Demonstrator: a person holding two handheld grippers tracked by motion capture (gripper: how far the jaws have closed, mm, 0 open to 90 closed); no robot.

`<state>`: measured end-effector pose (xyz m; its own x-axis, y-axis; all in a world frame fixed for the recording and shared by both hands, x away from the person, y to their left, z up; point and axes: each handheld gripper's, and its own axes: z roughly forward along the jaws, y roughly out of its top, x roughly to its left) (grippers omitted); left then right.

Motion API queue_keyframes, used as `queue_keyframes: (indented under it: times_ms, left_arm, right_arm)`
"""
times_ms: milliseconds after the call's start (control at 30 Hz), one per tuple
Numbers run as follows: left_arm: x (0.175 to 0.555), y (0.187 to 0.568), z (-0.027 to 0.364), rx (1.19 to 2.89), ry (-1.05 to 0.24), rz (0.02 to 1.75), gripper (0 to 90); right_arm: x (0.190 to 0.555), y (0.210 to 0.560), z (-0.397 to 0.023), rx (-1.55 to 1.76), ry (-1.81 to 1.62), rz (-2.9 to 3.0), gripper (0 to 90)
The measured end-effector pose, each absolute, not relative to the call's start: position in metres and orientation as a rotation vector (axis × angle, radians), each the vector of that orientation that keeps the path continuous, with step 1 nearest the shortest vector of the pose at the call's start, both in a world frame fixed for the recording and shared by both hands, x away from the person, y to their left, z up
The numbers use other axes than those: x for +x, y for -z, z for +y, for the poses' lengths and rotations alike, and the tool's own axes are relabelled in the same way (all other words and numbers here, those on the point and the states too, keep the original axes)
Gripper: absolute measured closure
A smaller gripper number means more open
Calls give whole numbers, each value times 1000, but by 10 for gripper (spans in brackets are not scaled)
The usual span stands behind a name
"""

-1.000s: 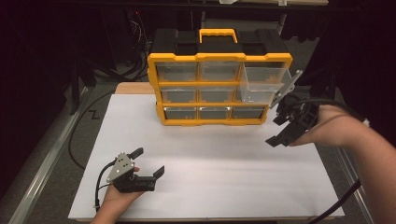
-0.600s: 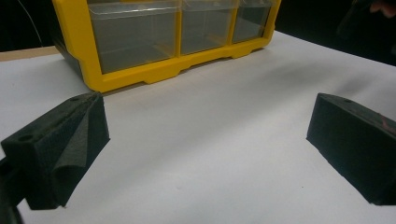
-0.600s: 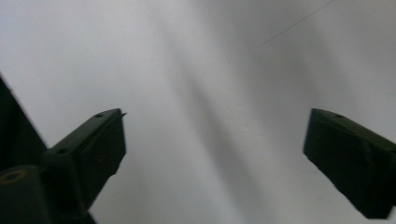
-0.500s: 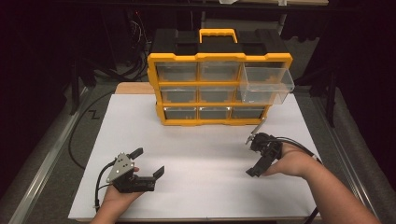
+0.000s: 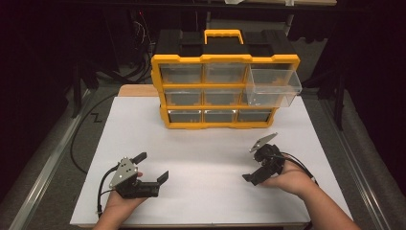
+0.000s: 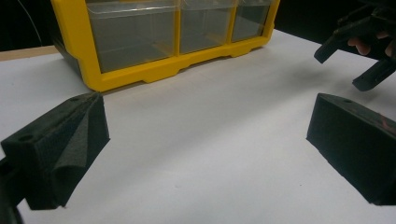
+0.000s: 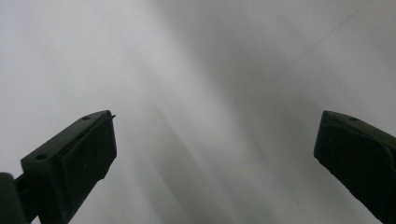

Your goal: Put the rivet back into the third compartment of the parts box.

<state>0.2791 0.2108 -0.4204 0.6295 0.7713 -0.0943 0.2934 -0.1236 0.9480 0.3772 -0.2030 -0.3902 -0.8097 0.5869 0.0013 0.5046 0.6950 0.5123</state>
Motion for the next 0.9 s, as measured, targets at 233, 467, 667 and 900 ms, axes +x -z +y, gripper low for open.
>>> queue_keyframes:
  times_ms: [233,467,667,900]
  left_arm:
    - [280,420,212,1688,-526,899,4]
    - [281,420,215,1682,-539,917,4]
    - [284,421,214,1690,-543,950,4]
    - [284,421,213,1689,-553,956,4]
  right_arm:
    - [353,397,-220,949,-1242,2422,0]
    - [326,413,-248,988,-1535,2111,0]
    - [321,422,-263,1045,-1512,2033,0]
    - [316,419,-264,1000,-1559,1990,0]
